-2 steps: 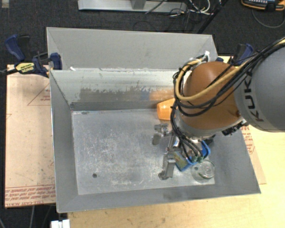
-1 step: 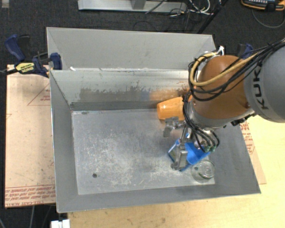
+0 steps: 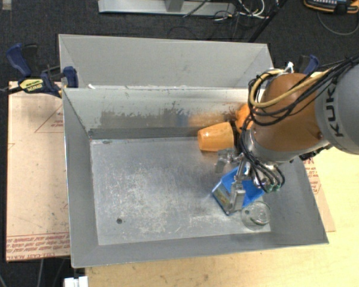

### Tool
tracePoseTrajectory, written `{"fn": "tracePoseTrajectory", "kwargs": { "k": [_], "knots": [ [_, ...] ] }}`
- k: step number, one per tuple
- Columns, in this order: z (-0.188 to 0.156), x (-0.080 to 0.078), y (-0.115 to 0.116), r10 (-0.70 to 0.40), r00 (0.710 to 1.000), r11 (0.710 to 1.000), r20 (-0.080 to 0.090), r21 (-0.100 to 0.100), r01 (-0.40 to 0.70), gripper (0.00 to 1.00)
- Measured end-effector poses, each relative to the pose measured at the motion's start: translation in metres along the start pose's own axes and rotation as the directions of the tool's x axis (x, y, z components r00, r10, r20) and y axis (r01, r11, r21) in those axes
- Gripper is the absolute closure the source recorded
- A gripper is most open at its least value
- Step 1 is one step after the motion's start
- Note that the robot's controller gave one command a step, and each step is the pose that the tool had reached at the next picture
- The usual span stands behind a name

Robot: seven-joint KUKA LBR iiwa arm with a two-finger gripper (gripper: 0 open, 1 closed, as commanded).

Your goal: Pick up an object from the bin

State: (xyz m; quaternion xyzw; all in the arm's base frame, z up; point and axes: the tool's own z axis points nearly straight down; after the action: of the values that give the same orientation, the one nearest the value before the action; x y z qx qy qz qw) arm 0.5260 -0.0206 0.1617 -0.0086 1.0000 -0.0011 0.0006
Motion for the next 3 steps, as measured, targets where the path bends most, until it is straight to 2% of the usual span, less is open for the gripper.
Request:
{"fn": "tracePoseTrajectory", "kwargs": {
  "k": [1, 2, 3],
  "knots": [
    [-0.017, -0.025, -0.005, -0.103, 0.995, 0.995, -0.008, -0.006, 0.103, 0.0],
    [-0.002, -0.047, -0.018, -0.265, 0.964, 0.964, 0.006, 0.0, 0.265, 0.0],
    [0.056, -0.047, -0.11, -0.235, 0.972, 0.972, 0.003, -0.016, 0.235, 1.0]
  ]
}}
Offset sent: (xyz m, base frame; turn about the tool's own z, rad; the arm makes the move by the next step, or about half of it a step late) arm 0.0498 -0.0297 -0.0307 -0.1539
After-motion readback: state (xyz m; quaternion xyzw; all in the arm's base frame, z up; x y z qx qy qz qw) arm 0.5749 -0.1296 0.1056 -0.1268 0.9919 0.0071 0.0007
